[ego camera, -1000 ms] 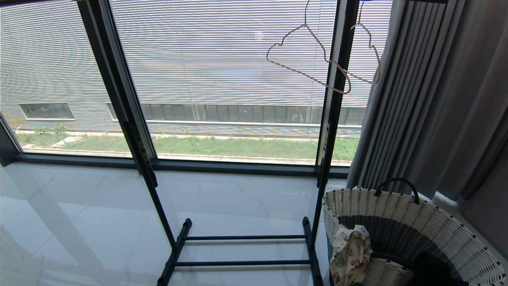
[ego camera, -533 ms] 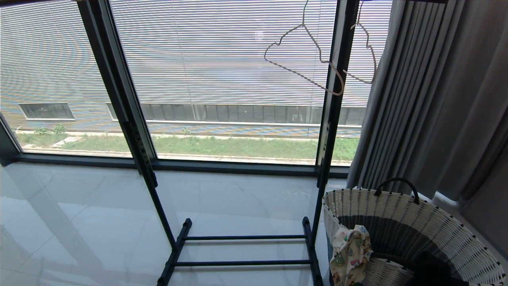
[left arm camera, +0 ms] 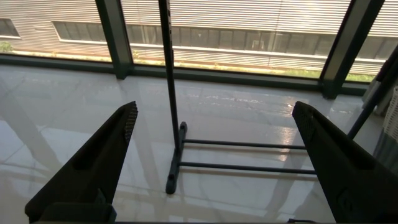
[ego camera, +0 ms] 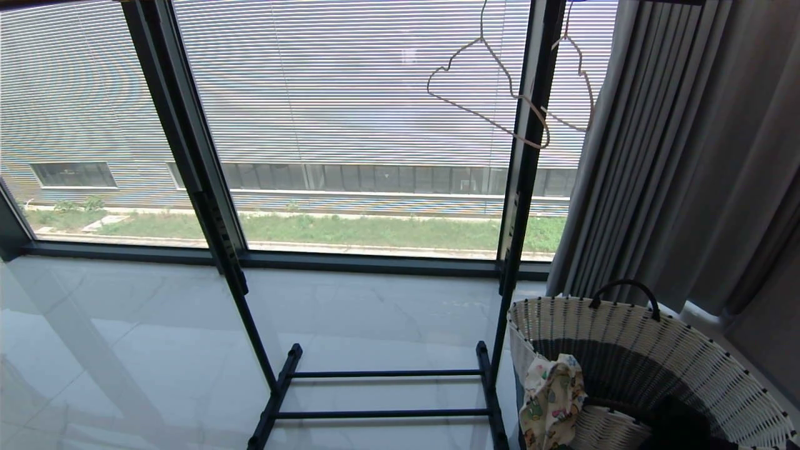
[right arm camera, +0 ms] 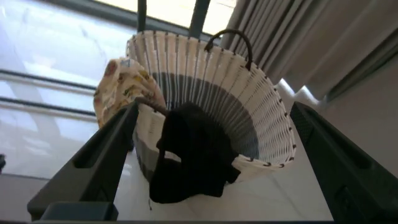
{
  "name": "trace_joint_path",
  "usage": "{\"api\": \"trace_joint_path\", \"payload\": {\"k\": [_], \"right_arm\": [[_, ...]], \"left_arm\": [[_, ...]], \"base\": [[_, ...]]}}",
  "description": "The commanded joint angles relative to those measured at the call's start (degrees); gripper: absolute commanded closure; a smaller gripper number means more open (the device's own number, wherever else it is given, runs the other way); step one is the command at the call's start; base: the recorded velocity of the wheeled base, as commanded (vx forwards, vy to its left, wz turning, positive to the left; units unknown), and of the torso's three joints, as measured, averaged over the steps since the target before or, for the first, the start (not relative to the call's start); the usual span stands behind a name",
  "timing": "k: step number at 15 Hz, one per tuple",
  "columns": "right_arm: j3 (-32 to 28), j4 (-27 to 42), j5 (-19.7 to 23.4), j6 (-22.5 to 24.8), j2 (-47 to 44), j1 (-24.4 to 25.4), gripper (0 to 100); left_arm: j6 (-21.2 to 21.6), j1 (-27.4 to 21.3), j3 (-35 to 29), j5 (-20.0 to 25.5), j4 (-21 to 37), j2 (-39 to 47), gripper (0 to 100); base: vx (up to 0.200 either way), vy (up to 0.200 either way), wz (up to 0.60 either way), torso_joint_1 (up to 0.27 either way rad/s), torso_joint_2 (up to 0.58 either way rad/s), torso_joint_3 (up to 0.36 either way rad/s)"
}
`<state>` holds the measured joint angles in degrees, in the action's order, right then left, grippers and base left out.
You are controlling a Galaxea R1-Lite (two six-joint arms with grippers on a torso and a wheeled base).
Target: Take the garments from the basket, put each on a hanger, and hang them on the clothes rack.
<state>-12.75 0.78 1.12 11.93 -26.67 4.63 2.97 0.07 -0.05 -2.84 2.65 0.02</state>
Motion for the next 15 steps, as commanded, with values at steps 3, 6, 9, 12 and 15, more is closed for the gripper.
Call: {"api": "trace_joint_path", "payload": {"k": [3, 6, 9, 12, 15], "right_arm": [[-6.67, -0.34, 1.43, 16.98, -40.12, 0.11, 0], [-8.96, -2.89, 1.43, 26.56, -53.04, -5.60, 0], [-10.63, -6.14, 1.52, 34.74, -61.22, -11.84, 0], [-11.86, -10.45, 1.78, 36.49, -65.96, -12.98, 0], [-12.12, -10.10, 2.75, 36.49, -66.14, -11.31, 0]], "left_arm": [[0.10, 0.01, -0.04, 0.03, -0.01, -0.02, 0], [0.10, 0.01, -0.04, 0.03, -0.01, -0.02, 0], [0.19, 0.01, -0.04, 0.03, -0.01, -0.02, 0], [0.10, 0.01, -0.04, 0.03, -0.01, -0.02, 0], [0.10, 0.01, -0.04, 0.03, -0.01, -0.02, 0]], "base": [[0.000, 0.000, 0.00, 0.000, 0.00, 0.000], [0.000, 0.000, 0.00, 0.000, 0.00, 0.000], [0.000, 0.000, 0.00, 0.000, 0.00, 0.000], [0.000, 0.000, 0.00, 0.000, 0.00, 0.000], [0.000, 0.000, 0.00, 0.000, 0.00, 0.000]]}}
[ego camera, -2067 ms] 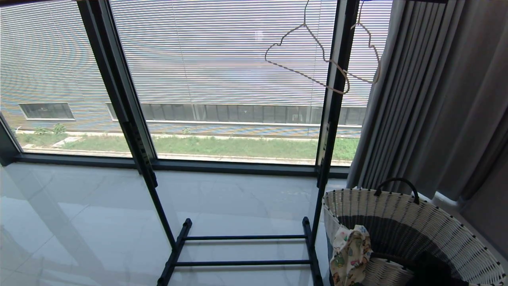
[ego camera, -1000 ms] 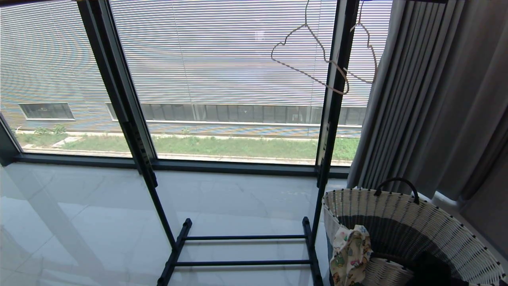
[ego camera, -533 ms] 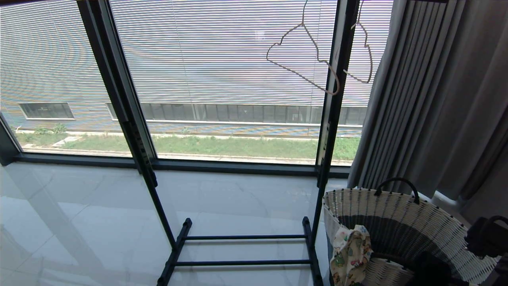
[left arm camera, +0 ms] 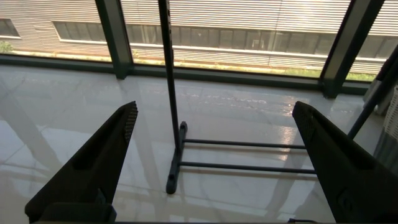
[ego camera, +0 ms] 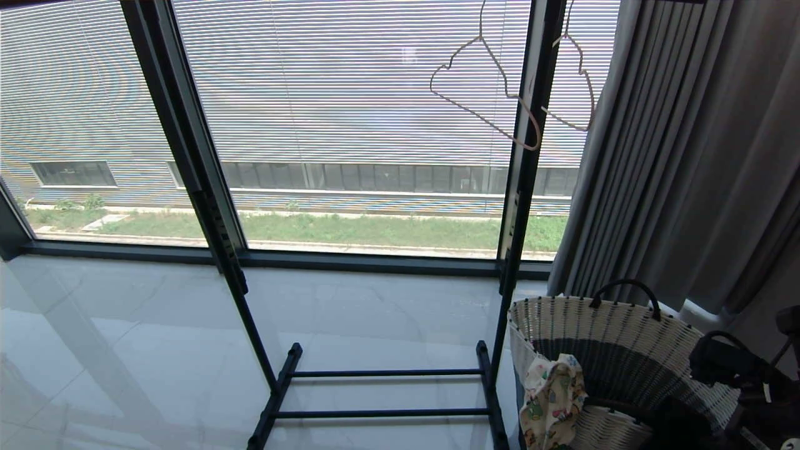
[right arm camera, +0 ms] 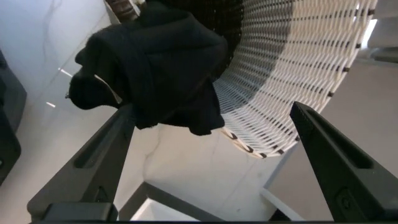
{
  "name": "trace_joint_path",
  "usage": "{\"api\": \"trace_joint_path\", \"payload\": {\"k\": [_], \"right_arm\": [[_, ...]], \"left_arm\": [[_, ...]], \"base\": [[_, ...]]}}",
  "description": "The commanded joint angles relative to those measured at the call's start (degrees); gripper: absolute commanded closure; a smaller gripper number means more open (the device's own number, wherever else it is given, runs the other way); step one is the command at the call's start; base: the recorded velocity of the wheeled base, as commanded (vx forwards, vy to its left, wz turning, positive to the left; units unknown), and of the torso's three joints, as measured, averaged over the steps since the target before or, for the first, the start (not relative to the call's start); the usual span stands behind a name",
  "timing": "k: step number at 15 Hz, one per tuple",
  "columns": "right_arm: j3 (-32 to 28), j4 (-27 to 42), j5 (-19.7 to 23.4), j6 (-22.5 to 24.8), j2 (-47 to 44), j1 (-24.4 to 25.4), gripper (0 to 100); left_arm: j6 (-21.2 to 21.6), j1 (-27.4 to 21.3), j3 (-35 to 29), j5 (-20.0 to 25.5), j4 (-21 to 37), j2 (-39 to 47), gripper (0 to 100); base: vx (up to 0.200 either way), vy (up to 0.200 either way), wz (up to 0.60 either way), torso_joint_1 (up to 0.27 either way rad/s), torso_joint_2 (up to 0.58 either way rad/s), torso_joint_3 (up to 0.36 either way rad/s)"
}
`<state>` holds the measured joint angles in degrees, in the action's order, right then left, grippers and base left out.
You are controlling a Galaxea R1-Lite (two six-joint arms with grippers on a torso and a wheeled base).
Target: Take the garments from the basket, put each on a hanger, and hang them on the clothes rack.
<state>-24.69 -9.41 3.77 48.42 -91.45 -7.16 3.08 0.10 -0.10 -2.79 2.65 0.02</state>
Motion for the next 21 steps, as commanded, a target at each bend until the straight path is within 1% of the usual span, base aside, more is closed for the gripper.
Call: {"api": "trace_joint_path", "payload": {"k": [1, 5, 7, 8, 9, 10, 14, 17, 18, 19, 20, 21], "right_arm": [[-0.19, 0.09, 0.28, -0.08, -1.36, 1.36, 0], [-0.36, -0.52, 0.19, -0.08, -3.03, 2.67, 0], [-0.54, -3.77, -0.16, -0.17, -5.49, 2.41, 0], [-0.54, -6.94, -0.25, -0.17, -7.42, 2.15, 0], [-0.54, -8.52, -0.25, -0.17, -8.21, 2.15, 0], [-0.54, -9.05, -0.16, -0.17, -8.48, 2.15, 100], [-0.45, -9.40, -0.16, -0.17, -8.30, 2.23, 100], [-0.45, -9.05, -0.08, -0.26, -3.29, 2.23, 100], [-1.24, -7.90, 0.10, -0.34, 0.14, 2.23, 100], [-3.18, -5.62, 0.36, -0.61, 3.12, 2.23, 100], [-5.55, -1.31, 0.89, -2.10, 6.02, 2.50, 100], [-8.62, 4.84, 2.65, -5.18, 8.92, 3.03, 100]], "left_arm": [[-0.01, -0.01, 0.10, -0.02, -0.01, -0.02, 0], [-0.10, -0.01, 0.10, -0.02, -0.01, -0.02, 0], [-0.10, -0.01, 0.01, -0.02, -0.01, -0.02, 0], [-0.10, -0.01, 0.01, -0.02, -0.01, -0.02, 0], [-0.10, -0.01, 0.01, -0.02, -0.01, -0.02, 0], [-0.10, -0.01, 0.10, -0.02, -0.01, -0.02, 0], [-0.10, -0.01, 0.01, -0.02, -0.01, -0.02, 0], [-0.10, -0.01, 0.01, -0.11, -0.01, -0.02, 0], [0.08, -0.01, 0.01, -0.02, -0.01, -0.02, 0], [0.87, -0.01, 0.01, -0.02, -0.01, -0.02, 0], [2.10, -0.01, 0.01, -0.02, -0.01, -0.02, 0], [2.19, -0.01, 0.01, -0.02, -0.01, -0.02, 0]], "base": [[0.000, 0.000, 0.00, 0.000, 0.00, 0.000], [0.000, 0.000, 0.00, 0.000, 0.00, 0.000], [0.000, 0.000, 0.00, 0.000, 0.00, 0.000], [0.000, 0.000, 0.00, 0.000, 0.00, 0.000], [0.000, 0.000, 0.00, 0.000, 0.00, 0.000], [0.000, 0.000, 0.00, 0.000, 0.00, 0.000], [0.000, 0.000, 0.00, 0.000, 0.00, 0.000], [0.000, 0.000, 0.00, 0.000, 0.00, 0.000], [0.000, 0.000, 0.00, 0.000, 0.00, 0.000], [0.000, 0.000, 0.00, 0.000, 0.00, 0.000], [0.000, 0.000, 0.00, 0.000, 0.00, 0.000], [0.000, 0.000, 0.00, 0.000, 0.00, 0.000]]}}
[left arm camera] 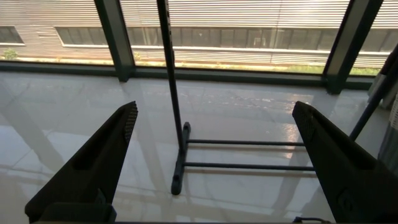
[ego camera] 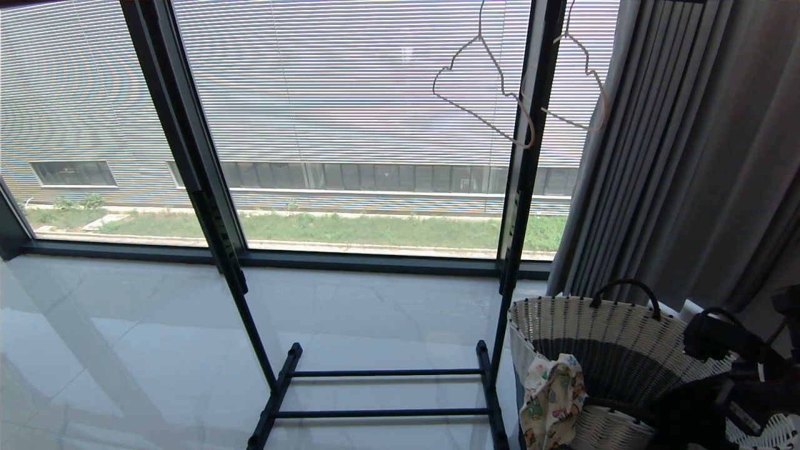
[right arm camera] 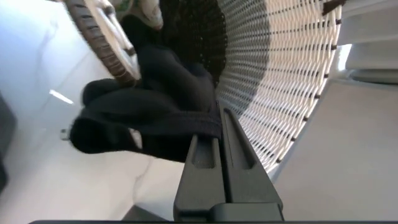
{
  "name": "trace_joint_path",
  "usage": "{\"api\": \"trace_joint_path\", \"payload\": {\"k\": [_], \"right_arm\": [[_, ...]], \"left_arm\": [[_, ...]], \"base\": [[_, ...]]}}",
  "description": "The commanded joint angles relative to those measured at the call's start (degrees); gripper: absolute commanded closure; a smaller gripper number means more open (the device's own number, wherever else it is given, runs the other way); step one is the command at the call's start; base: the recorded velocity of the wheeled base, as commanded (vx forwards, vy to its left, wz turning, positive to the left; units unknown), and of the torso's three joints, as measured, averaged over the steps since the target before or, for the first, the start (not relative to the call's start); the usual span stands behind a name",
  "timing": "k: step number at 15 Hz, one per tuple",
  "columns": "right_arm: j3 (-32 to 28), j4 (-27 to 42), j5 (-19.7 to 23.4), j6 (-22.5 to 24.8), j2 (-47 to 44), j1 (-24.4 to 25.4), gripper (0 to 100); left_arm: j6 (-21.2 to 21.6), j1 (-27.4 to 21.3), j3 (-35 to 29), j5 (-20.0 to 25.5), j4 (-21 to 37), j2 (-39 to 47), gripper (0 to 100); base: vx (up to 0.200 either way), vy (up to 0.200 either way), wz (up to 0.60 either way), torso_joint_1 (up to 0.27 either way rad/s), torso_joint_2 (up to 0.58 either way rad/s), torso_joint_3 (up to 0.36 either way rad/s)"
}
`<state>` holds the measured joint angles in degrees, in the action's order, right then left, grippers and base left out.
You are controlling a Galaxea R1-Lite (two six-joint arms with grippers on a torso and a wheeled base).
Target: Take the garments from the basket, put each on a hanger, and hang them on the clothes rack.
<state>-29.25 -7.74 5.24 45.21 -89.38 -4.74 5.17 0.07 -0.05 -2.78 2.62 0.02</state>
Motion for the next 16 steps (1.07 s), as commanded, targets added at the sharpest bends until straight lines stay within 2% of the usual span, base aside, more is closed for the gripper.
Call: {"api": "trace_joint_path", "payload": {"k": [1, 3, 6, 7, 16], "right_arm": [[-7.67, 10.73, 2.05, -5.31, 9.93, 1.58, 100], [-13.65, 21.89, 2.32, -8.39, 15.03, 2.28, 100], [-17.95, 27.08, 2.32, -8.39, 18.81, 3.78, 100], [-19.01, 28.04, 2.32, -8.39, 19.24, 4.21, 100], [-21.03, 28.48, 2.14, -8.39, 23.11, 7.64, 100]], "left_arm": [[0.10, 0.01, 0.05, -0.03, 0.02, -0.02, 0], [0.19, 0.01, -0.04, 0.05, 0.02, -0.02, 0], [0.19, 0.01, -0.04, 0.05, 0.02, -0.02, 0], [0.28, 0.01, -0.04, 0.05, 0.02, -0.02, 0], [0.10, 0.01, 0.05, 0.05, 0.02, -0.02, 0]], "base": [[0.000, 0.000, 0.00, 0.000, 0.00, 0.000], [0.000, 0.000, 0.00, 0.000, 0.00, 0.000], [0.000, 0.000, 0.00, 0.000, 0.00, 0.000], [0.000, 0.000, 0.00, 0.000, 0.00, 0.000], [-0.200, 0.000, 0.00, 0.001, 0.00, 0.002]]}}
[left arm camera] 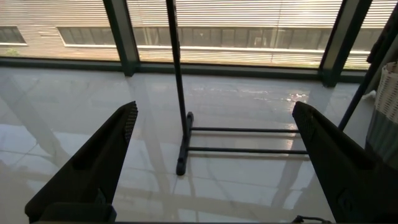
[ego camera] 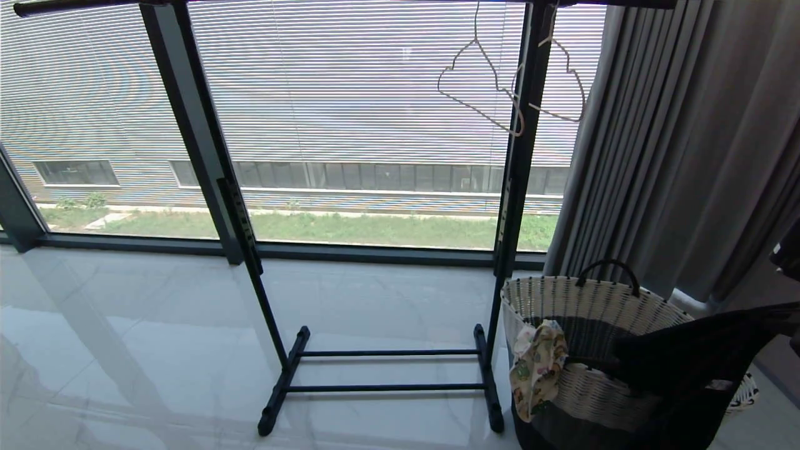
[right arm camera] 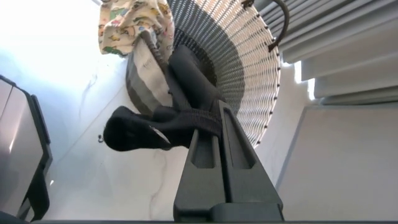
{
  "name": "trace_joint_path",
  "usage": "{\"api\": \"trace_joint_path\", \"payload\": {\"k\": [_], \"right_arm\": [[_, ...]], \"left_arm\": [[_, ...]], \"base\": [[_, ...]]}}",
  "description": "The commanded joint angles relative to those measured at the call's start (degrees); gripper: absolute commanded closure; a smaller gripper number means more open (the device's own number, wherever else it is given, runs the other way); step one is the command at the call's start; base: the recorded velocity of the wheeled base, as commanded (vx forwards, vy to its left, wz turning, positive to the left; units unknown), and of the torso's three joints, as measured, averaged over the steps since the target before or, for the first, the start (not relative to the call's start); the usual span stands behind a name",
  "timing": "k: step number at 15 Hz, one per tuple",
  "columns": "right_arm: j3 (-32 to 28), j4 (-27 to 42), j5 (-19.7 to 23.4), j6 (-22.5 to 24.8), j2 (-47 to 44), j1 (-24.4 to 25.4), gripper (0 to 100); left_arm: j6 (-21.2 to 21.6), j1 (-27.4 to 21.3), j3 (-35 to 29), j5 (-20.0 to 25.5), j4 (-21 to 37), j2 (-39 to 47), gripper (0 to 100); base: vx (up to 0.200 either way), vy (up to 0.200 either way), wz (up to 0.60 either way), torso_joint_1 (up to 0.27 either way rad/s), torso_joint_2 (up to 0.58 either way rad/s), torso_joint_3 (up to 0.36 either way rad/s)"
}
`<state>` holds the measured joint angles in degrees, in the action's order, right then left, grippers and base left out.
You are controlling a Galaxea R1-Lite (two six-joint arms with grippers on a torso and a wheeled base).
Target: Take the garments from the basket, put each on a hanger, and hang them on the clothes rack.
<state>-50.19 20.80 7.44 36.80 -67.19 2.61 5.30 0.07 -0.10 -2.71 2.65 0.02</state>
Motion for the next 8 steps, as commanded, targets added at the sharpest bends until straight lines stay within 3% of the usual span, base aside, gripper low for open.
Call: {"api": "trace_joint_path", "payload": {"k": [1, 2, 8], "right_arm": [[-0.61, 0.03, -0.05, 0.02, 1.19, 0.64, 100], [-1.05, 0.03, -0.14, 0.02, 1.45, 1.08, 100], [-4.83, 6.27, -1.46, 0.02, 4.97, 6.62, 100]], "left_arm": [[-0.03, 0.01, 0.10, -0.02, -0.01, -0.02, 0], [-0.03, 0.01, 0.01, -0.02, -0.01, -0.02, 0], [-0.12, 0.01, 0.01, -0.02, -0.01, -0.02, 0]], "base": [[-0.200, 0.000, 0.00, 0.007, 0.00, 0.002], [-0.200, 0.000, 0.00, 0.002, 0.00, -0.007], [0.000, 0.000, 0.00, 0.000, 0.00, 0.000]]}}
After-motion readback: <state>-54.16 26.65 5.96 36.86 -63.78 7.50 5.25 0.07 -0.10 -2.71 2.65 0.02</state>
